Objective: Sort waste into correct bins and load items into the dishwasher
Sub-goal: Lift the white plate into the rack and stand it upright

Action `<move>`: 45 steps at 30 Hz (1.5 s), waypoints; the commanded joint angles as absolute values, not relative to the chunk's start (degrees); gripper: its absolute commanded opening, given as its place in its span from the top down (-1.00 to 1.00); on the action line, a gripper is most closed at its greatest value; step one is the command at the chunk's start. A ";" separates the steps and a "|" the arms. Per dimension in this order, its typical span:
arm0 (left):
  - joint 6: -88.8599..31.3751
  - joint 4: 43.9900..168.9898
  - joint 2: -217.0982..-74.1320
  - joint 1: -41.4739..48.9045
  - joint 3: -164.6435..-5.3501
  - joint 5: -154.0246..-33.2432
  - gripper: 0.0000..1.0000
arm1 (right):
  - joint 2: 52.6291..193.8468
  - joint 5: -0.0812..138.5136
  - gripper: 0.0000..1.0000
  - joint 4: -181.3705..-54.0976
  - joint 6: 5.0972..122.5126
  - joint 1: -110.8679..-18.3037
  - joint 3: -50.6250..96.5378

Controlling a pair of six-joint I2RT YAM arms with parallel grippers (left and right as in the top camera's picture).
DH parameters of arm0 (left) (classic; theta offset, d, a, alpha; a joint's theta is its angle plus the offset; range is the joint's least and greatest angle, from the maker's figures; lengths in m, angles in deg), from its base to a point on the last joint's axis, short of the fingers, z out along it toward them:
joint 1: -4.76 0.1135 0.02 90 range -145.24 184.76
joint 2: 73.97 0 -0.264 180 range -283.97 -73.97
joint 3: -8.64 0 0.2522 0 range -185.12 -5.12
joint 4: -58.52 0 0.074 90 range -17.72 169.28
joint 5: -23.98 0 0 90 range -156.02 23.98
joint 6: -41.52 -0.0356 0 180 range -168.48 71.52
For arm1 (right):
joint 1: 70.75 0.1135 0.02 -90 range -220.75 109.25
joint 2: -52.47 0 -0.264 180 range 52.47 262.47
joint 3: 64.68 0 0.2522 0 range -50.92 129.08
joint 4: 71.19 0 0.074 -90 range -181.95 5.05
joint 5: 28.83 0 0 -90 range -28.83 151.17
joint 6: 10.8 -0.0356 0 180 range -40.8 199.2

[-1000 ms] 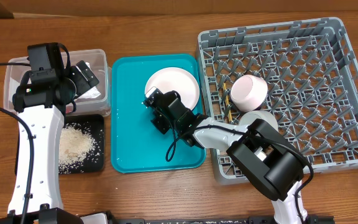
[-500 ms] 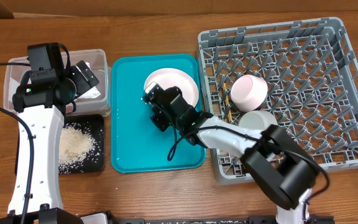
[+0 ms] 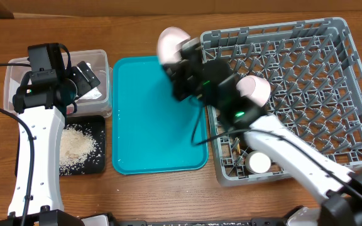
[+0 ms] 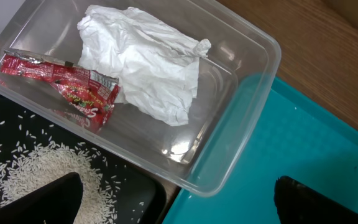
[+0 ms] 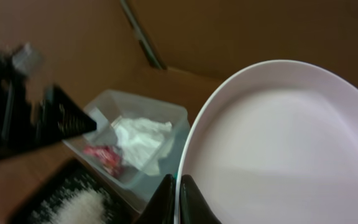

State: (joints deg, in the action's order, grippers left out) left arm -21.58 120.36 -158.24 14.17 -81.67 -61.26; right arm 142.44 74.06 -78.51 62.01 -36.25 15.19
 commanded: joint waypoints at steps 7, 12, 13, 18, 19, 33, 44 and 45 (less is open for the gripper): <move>-21.04 120.29 -158.08 14.13 -82.90 -61.15 -1.00 | 141.78 110.51 0.92 -78.23 32.44 -57.01 15.43; -21.04 120.29 -158.08 14.13 -82.90 -61.15 -1.00 | 142.50 115.30 0.92 -78.29 32.44 -62.30 14.55; -21.04 120.29 -158.08 14.13 -82.90 -61.15 -1.00 | 142.50 115.26 0.92 -78.25 32.44 -62.87 14.14; -21.04 120.29 -158.08 14.13 -82.90 -61.15 -0.99 | 142.79 115.19 0.92 -78.25 31.39 -63.74 12.56; -21.04 120.29 -158.08 14.13 -82.90 -61.15 -0.99 | 142.94 115.04 0.92 -78.23 30.76 -63.70 12.39; -21.04 120.29 -158.08 14.13 -82.90 -61.15 -1.00 | 143.16 102.21 0.86 -82.58 29.69 -63.59 7.32; -21.04 120.29 -158.08 14.13 -82.90 -61.15 -1.00 | 143.16 96.59 -0.32 -81.57 37.47 -63.81 7.32; -21.04 120.29 -158.08 14.13 -82.90 -61.15 -1.00 | 143.14 96.59 -0.36 -81.40 38.32 -63.81 7.32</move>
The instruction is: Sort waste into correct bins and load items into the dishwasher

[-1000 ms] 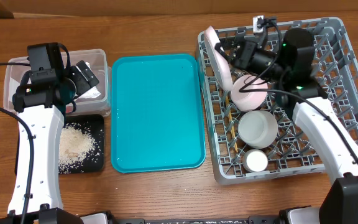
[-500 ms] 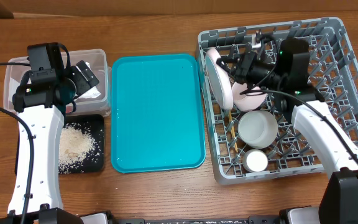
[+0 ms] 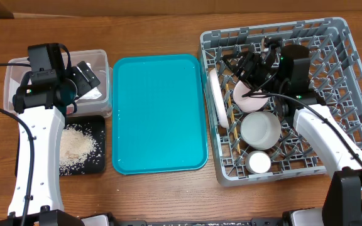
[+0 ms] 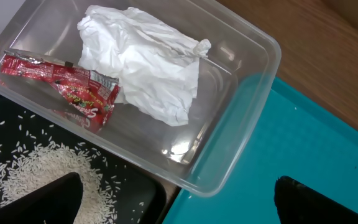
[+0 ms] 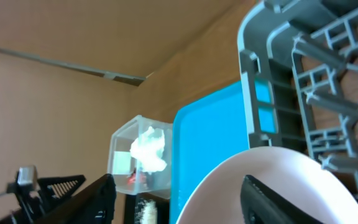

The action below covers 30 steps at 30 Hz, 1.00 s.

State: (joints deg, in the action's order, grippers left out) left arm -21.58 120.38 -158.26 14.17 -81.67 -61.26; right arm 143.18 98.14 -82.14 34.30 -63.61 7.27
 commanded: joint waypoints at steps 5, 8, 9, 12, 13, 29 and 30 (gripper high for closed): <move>-21.04 120.29 -158.08 14.13 -82.90 -61.15 -1.00 | 142.57 96.92 -0.39 -80.74 41.12 -64.18 7.71; -21.04 120.29 -158.08 14.13 -82.90 -61.15 -1.00 | 140.91 99.15 -0.38 -80.78 43.48 -64.18 9.04; -21.04 120.29 -158.08 14.13 -82.90 -61.15 -1.00 | 139.99 99.94 -0.38 -80.85 43.70 -64.03 9.55; -21.04 120.29 -158.08 14.13 -82.90 -61.13 -1.00 | 136.87 100.50 -0.36 -82.49 43.89 -63.11 10.77; -21.04 120.29 -158.08 14.13 -82.90 -61.15 -1.00 | 135.79 100.50 -0.34 -83.06 44.68 -62.54 11.01; -21.04 120.29 -158.08 14.13 -82.90 -61.15 -1.00 | 133.17 63.63 -0.35 -101.40 68.74 -30.61 11.19; -21.04 120.29 -158.08 14.13 -82.90 -61.15 -0.99 | 134.35 60.53 -0.37 -101.55 68.81 -29.34 11.19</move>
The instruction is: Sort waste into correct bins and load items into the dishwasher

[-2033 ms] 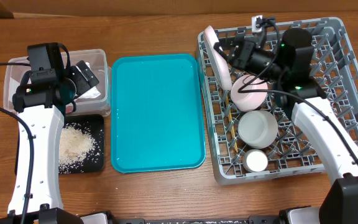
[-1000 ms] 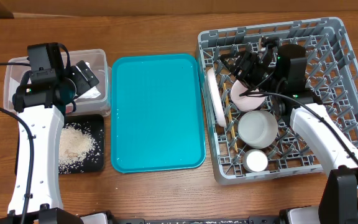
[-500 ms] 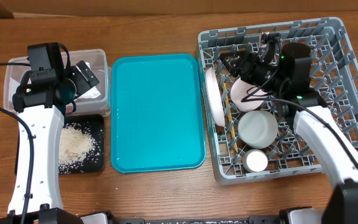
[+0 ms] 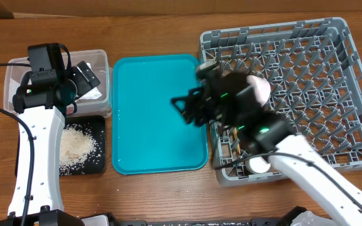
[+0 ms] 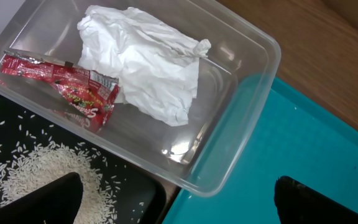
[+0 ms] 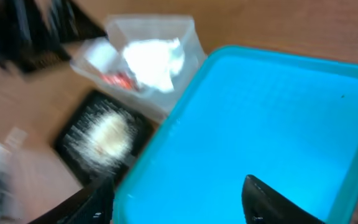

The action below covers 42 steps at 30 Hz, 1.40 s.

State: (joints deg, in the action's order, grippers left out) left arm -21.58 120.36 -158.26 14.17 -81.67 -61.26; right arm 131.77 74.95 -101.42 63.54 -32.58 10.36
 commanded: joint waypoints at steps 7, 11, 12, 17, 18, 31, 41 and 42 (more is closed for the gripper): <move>-21.04 120.29 -158.08 14.13 -82.90 -61.13 -1.00 | 140.80 45.10 -0.37 -102.23 68.74 -28.97 11.19; -21.04 120.29 -158.08 14.13 -82.90 -61.15 -1.00 | 140.08 36.16 -0.36 -102.23 68.74 -31.20 11.49; -21.04 120.29 -158.08 14.13 -82.90 -61.15 -0.99 | 139.84 34.85 -0.36 -102.23 68.74 -31.72 11.54; -21.04 120.29 -158.08 14.13 -82.90 -61.15 -1.00 | 139.55 34.26 -0.36 -105.11 66.78 -35.29 11.51; -21.04 120.29 -158.08 14.13 -82.90 -61.15 -0.99 | 139.55 34.39 -0.36 -106.25 65.77 -35.92 11.51; -21.04 120.29 -158.08 14.13 -82.90 -61.13 -1.00 | 139.77 54.04 -0.36 -112.37 65.23 -38.57 11.30; -21.04 120.29 -158.08 14.13 -82.90 -61.13 -1.00 | 141.72 54.50 -0.15 -117.72 65.31 -38.46 11.30; -21.04 120.29 -158.08 14.13 -82.90 -61.15 -1.00 | 141.94 55.15 -0.09 -117.74 65.29 -38.41 11.30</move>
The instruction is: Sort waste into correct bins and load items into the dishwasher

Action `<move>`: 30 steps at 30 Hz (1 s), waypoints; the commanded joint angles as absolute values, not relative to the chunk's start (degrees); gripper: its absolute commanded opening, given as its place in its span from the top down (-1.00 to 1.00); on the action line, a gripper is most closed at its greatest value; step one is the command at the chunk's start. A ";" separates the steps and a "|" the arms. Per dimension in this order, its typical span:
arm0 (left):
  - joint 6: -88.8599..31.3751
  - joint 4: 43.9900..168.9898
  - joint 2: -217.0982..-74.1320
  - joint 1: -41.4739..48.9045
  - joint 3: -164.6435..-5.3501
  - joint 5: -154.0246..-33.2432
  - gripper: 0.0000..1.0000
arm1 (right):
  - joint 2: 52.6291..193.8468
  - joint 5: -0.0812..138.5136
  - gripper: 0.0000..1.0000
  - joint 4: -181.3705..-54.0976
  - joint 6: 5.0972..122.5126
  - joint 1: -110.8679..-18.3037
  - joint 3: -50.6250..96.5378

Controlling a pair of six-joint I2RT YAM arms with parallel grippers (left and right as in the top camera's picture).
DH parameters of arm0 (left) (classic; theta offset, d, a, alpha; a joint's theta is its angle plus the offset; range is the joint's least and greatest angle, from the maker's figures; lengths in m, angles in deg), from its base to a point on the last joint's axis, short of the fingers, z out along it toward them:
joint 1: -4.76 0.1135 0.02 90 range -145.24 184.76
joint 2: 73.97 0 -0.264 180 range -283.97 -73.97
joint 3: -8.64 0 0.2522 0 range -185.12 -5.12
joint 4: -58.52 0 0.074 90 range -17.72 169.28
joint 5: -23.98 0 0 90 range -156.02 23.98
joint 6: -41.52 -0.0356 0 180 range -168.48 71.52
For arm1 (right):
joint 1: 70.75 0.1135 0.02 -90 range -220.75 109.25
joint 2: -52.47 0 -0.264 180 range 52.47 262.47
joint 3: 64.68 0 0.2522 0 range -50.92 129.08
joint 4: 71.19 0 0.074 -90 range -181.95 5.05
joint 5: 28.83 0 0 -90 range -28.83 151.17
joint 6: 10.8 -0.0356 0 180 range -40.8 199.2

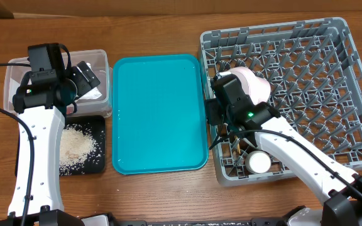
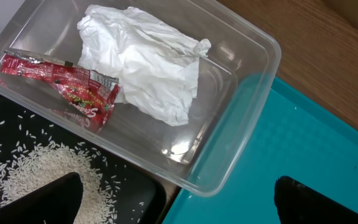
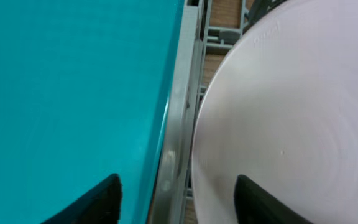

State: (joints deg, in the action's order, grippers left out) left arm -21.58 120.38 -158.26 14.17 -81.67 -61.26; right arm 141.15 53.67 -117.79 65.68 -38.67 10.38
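A pale pink plate (image 3: 291,112) stands in the grey dish rack (image 1: 332,37), just inside its left wall. My right gripper (image 3: 176,205) is open right at that wall, with the rack's edge (image 3: 179,124) and the plate's rim between its fingers. From overhead the right arm (image 1: 231,103) covers that spot, and a pink dish (image 1: 251,85) shows beside it. The clear waste bin (image 2: 241,56) holds a crumpled white tissue (image 2: 142,62) and a red wrapper (image 2: 73,87). My left gripper (image 2: 179,205) hangs open above the bin's near corner, holding nothing.
The teal tray (image 1: 159,113) lies bare between the bins and the rack. A black tray (image 1: 99,164) with spilled rice (image 1: 74,145) sits in front of the clear bin. A white cup (image 1: 258,163) stands in the rack's front left corner.
My right gripper was open over the teal tray, facing the bins. Now it is back at the rack's left wall, close against the pink plate. The left arm has not moved.
First my right gripper was shut on the pink plate above the tray's right edge. Later the plate stood on edge in the rack's left side with the gripper open over the rack. Then the gripper was over the tray, and now it is beside the plate.
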 commanded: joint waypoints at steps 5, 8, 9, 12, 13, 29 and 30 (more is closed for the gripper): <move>-21.04 120.29 -158.08 14.13 -82.90 -61.15 -1.00 | 142.13 57.10 0.31 -117.18 65.29 -38.30 11.30; -21.04 120.27 -158.08 14.13 -82.90 -61.15 -1.00 | 142.13 58.45 0.32 -117.26 65.29 -38.30 11.27; -21.04 120.31 -158.08 14.13 -82.90 -61.15 -1.00 | 142.13 59.54 0.32 -117.42 65.27 -38.28 11.27; -21.04 120.27 -158.08 14.13 -82.90 -61.15 -1.00 | 142.24 61.12 0.32 -117.40 65.27 -38.13 11.10; -21.04 120.29 -158.08 14.13 -82.90 -61.13 -1.00 | 142.24 61.07 0.32 -117.40 65.29 -38.13 11.01; -21.04 120.27 -158.08 14.13 -82.90 -61.13 -1.00 | 142.31 59.04 0.38 -116.26 65.29 -38.15 10.01; -21.04 120.31 -158.08 14.13 -82.90 -61.15 -0.99 | 142.31 58.58 0.38 -115.78 65.31 -38.15 9.81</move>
State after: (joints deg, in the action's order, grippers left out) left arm -21.58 120.38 -158.26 14.17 -81.67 -61.26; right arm 142.00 60.38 -116.76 65.49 -38.39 10.36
